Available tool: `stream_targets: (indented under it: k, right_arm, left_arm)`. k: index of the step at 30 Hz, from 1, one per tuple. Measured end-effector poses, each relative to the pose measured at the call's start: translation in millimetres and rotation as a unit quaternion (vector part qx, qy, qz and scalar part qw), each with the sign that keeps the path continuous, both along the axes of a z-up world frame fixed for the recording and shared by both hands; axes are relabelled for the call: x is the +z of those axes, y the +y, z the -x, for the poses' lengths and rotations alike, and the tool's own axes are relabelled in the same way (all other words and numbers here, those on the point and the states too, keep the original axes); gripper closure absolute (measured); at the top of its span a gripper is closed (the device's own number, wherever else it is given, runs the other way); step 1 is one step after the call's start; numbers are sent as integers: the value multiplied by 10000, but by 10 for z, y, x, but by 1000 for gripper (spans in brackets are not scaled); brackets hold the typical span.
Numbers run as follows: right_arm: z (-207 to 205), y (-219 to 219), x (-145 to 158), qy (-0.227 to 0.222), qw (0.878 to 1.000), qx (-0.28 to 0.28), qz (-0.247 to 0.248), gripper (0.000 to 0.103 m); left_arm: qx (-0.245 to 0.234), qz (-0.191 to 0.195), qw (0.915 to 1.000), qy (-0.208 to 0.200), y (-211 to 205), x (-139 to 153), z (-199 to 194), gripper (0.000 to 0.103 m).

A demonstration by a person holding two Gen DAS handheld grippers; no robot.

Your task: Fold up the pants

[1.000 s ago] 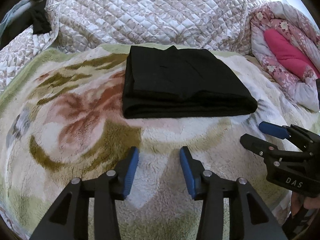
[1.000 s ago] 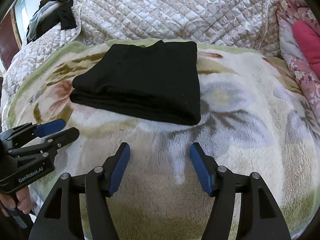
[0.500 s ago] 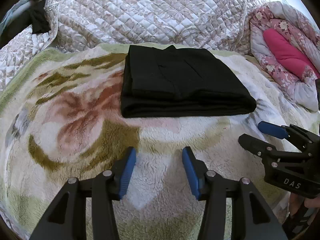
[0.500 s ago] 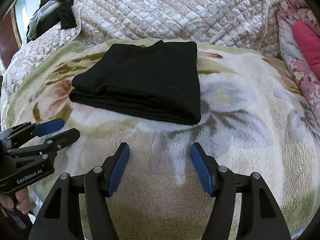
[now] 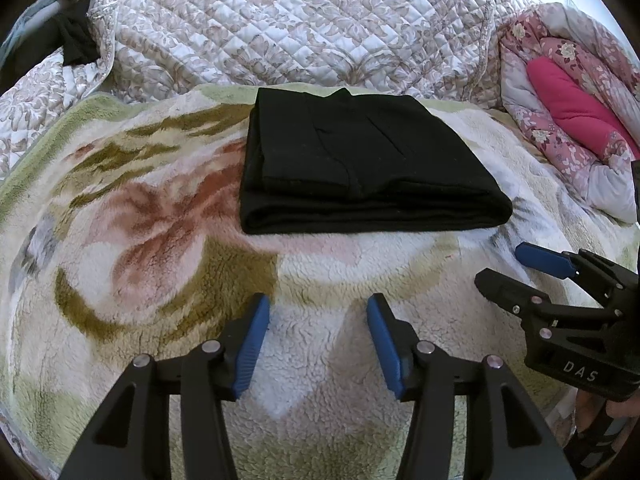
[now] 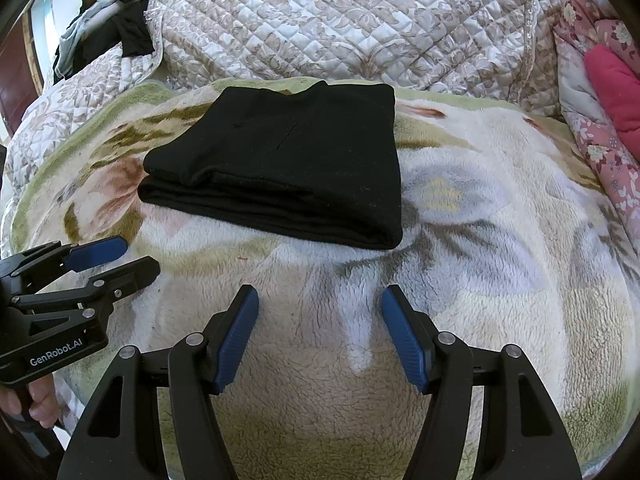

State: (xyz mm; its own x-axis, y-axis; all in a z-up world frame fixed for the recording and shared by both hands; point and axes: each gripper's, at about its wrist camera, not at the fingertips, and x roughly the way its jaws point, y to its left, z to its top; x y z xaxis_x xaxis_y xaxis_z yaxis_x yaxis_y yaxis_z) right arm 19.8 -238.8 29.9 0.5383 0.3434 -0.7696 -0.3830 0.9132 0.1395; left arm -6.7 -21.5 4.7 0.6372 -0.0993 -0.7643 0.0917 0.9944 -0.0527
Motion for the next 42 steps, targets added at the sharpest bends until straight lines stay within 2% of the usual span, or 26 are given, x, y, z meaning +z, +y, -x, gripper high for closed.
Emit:
stream_targets:
  k: [42]
  right_arm:
    - [10, 11, -2, -17, 10000, -14, 22, 38]
  left_arm:
    - [-17, 32, 10000, 55, 11, -10, -13, 47]
